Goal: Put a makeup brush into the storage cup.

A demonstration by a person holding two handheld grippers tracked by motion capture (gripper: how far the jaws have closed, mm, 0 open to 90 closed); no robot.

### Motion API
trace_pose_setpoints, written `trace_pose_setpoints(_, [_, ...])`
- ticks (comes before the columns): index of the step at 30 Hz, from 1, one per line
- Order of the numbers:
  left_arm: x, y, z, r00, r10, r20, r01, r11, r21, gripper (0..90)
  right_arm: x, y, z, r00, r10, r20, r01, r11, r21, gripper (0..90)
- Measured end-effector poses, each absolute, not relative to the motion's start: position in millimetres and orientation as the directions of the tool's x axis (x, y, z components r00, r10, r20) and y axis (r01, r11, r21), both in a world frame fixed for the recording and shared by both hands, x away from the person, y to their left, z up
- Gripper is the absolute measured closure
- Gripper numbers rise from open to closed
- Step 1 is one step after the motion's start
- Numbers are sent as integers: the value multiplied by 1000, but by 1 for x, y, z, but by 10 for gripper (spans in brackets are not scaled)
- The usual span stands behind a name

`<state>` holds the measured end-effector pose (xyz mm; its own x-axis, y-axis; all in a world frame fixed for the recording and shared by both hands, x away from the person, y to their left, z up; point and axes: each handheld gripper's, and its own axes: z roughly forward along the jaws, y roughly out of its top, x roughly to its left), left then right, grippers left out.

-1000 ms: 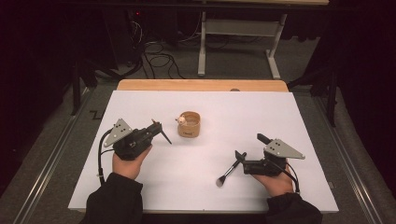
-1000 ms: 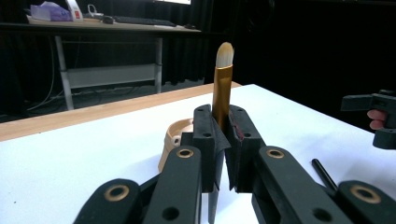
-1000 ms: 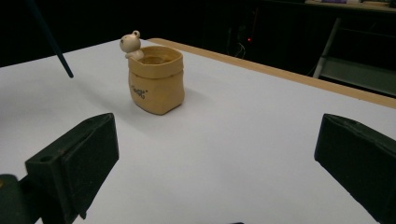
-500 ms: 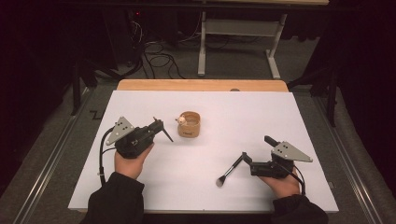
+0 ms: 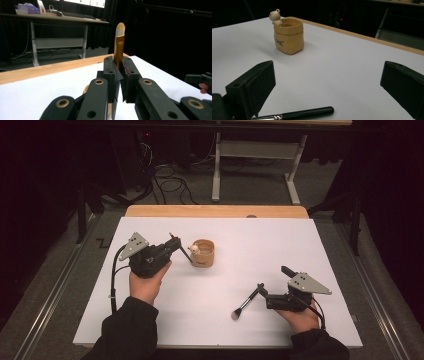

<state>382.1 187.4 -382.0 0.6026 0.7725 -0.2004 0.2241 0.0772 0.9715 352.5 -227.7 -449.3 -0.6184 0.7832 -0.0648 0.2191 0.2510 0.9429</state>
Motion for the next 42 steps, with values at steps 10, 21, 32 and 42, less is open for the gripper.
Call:
trace_pose_setpoints(10, [399, 178, -369, 597, 780, -187, 208, 74, 975, 837, 352, -225, -450, -630, 774, -64, 216, 254, 943, 5])
trace_pose_setpoints(21, [419, 169, -369, 578, 793, -194, 215, 82, 973, 837, 352, -224, -451, -629, 775, -54, 228, 251, 941, 13])
trace_pose_setpoints(32, [438, 165, -372, 545, 813, -203, 233, 85, 969, 837, 351, -222, -452, -637, 767, -72, 220, 271, 937, 13])
trace_pose_setpoints(42, [446, 161, -375, 535, 817, -215, 243, 95, 965, 837, 351, -221, -453, -637, 768, -66, 228, 270, 936, 14])
